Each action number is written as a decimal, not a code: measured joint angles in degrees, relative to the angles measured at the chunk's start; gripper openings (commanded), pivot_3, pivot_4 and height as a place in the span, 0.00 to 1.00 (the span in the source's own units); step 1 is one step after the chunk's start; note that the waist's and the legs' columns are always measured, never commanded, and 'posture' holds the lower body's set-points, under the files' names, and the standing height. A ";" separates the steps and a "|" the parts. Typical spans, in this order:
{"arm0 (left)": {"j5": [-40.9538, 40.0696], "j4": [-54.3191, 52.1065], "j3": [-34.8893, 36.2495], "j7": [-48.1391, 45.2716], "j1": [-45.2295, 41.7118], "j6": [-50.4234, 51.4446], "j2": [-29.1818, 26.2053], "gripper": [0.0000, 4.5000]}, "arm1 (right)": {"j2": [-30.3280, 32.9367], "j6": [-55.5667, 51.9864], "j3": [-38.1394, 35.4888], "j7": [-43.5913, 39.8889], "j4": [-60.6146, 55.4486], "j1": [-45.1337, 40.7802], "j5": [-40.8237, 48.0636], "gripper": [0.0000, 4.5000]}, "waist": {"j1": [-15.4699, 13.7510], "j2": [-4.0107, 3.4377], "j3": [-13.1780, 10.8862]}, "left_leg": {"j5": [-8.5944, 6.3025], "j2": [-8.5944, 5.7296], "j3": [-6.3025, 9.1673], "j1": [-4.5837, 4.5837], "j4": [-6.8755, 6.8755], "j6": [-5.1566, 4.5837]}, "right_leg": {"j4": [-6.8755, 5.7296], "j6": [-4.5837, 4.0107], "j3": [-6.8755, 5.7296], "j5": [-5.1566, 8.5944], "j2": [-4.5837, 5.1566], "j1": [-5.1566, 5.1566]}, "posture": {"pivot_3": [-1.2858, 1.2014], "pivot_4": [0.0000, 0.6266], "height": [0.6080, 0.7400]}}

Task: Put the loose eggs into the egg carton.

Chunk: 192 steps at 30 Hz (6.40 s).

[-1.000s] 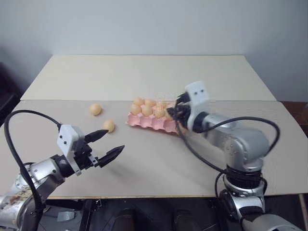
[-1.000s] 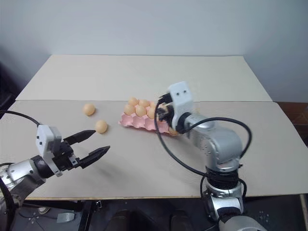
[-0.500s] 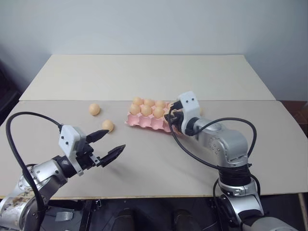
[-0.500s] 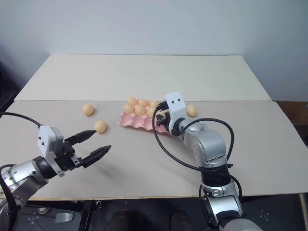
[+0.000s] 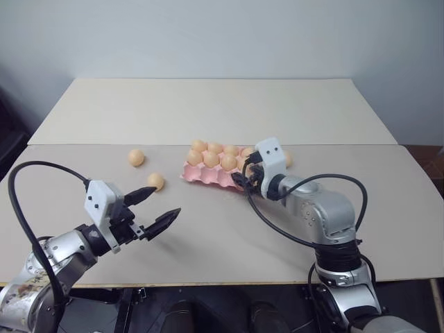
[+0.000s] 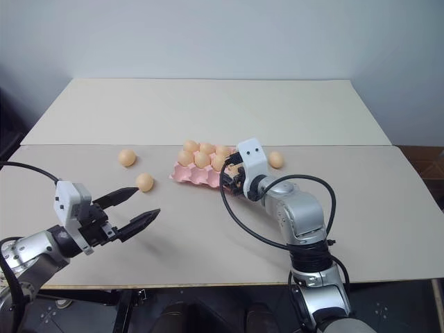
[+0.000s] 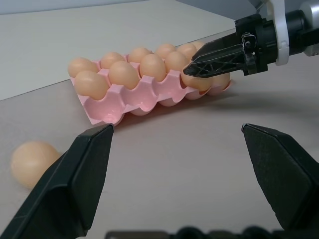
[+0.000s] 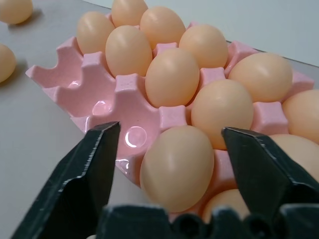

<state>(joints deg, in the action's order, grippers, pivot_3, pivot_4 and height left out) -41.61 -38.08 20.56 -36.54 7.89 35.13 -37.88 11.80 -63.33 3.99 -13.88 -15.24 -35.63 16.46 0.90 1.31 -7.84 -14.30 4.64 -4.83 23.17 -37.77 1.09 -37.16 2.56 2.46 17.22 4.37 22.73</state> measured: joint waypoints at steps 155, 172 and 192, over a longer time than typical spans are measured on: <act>-11.60 18.89 38.60 -22.41 13.81 10.80 -21.61 1.00 | 41.97 15.40 -20.74 -48.85 9.15 4.88 15.74 0.99 | 0.03 -0.05 -0.10 | 0.05 0.03 -0.19 -0.04 0.12 0.07 | 0.04 -0.03 0.08 0.01 0.00 0.20 | 0.52 0.24 1.00; 2.49 0.24 3.40 20.38 -4.72 13.24 3.40 1.00 | 44.50 21.94 -24.54 -52.96 8.93 10.20 18.71 0.99 | -0.32 0.09 -0.09 | 0.02 -0.02 -0.02 -0.28 0.06 0.03 | 0.13 0.02 0.12 -0.03 0.02 -0.32 | 0.52 0.24 1.00; 22.73 14.06 -12.93 46.16 -21.67 14.78 26.54 1.00 | 44.00 21.93 -21.37 -52.01 7.45 9.30 20.72 0.99 | -1.59 0.11 -0.07 | 0.02 -0.13 0.08 -0.31 -0.08 0.03 | 0.17 0.07 0.07 -0.06 0.04 -0.48 | 0.52 0.24 1.00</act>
<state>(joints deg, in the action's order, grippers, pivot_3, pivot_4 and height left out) -18.88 -24.02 7.63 9.62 -13.79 49.91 -11.33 55.80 -41.40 -17.38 -65.89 -7.79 -26.33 37.18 -0.69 1.42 -7.91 -14.27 4.51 -4.75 22.86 -37.85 1.12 -37.00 2.64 2.53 17.16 4.42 22.25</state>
